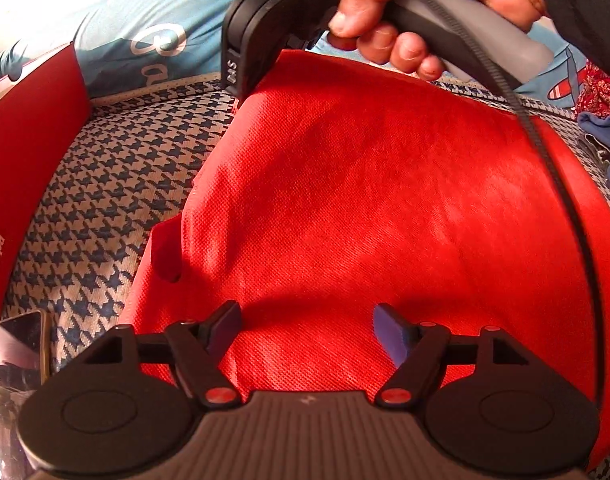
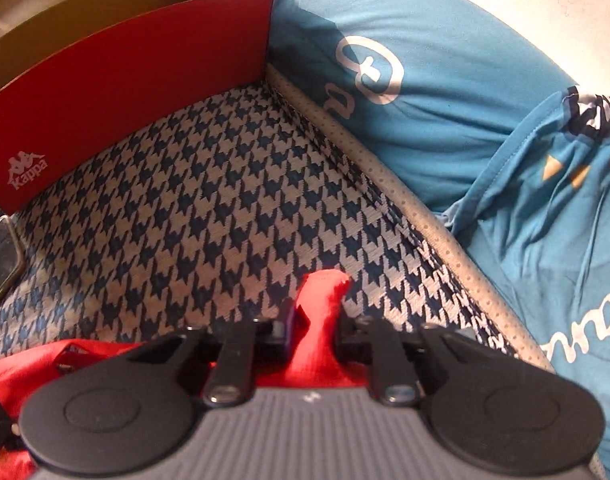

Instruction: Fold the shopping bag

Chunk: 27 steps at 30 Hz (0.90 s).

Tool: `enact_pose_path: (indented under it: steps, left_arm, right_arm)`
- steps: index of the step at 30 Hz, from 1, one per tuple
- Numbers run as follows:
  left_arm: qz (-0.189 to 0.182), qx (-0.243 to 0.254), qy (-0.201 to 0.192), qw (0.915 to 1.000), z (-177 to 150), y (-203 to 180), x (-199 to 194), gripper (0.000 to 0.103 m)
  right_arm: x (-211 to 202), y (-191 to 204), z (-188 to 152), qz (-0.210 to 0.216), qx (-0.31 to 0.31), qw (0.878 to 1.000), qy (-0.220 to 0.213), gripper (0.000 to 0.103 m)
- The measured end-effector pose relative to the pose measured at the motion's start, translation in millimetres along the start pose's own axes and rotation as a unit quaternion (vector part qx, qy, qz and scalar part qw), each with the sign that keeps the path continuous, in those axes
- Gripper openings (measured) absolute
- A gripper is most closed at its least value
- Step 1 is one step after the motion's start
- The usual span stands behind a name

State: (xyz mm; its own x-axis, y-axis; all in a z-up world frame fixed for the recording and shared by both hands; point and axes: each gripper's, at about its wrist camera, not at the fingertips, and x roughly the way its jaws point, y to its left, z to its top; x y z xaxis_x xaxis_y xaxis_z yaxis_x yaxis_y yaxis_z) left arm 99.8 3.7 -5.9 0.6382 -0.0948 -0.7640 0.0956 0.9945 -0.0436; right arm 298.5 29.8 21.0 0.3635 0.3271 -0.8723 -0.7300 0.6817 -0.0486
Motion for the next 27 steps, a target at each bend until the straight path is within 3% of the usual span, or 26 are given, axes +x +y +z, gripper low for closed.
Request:
enact_pose_path:
  steps: [4, 8, 12, 13, 14, 17, 20, 27]
  left_arm:
    - [0.001, 0.003, -0.003, 1.0000, 1.5, 3.8, 3.9, 0.078]
    - [0.010, 0.016, -0.010, 0.9998, 0.6, 1.2, 3.0, 0.084]
    - [0.008, 0.012, 0.000, 0.9999, -1.1, 2.3, 6.7, 0.084]
    - [0.005, 0.007, 0.001, 1.0000, -1.5, 3.7, 7.0, 0.084]
    - [0.004, 0.006, 0.001, 1.0000, -1.7, 4.1, 6.7, 0.084]
    - [0.007, 0.011, -0.001, 0.9999, -2.4, 3.3, 6.7, 0.085]
    - [0.007, 0.013, -0.001, 0.9999, -0.8, 6.5, 10.0, 0.085]
    - [0.005, 0.009, 0.000, 0.9999, -3.5, 4.7, 7.1, 0.085]
  right_arm:
    - [-27.8, -11.4, -11.2, 0.039, 0.037, 0.996, -0.070, 0.010]
    - [-54.3, -26.4, -20.3, 0.094, 0.092, 0.980, -0.151, 0.012]
    - [-72.7, -32.9, -34.2, 0.132, 0.124, 0.956, -0.232, 0.030]
    - [-74.4, -34.0, -34.2, 0.134, 0.129, 0.954, -0.237, 0.042]
    - [-75.7, -33.1, -32.4, 0.121, 0.127, 0.956, -0.233, 0.051]
    - [-74.1, -22.3, -25.3, 0.051, 0.080, 0.974, -0.207, 0.052]
    - [-71.8, -14.3, -25.7, 0.009, 0.065, 0.981, -0.183, 0.051]
    - [-49.2, 13.6, -62.7, -0.016, 0.068, 0.992, -0.107, 0.052]
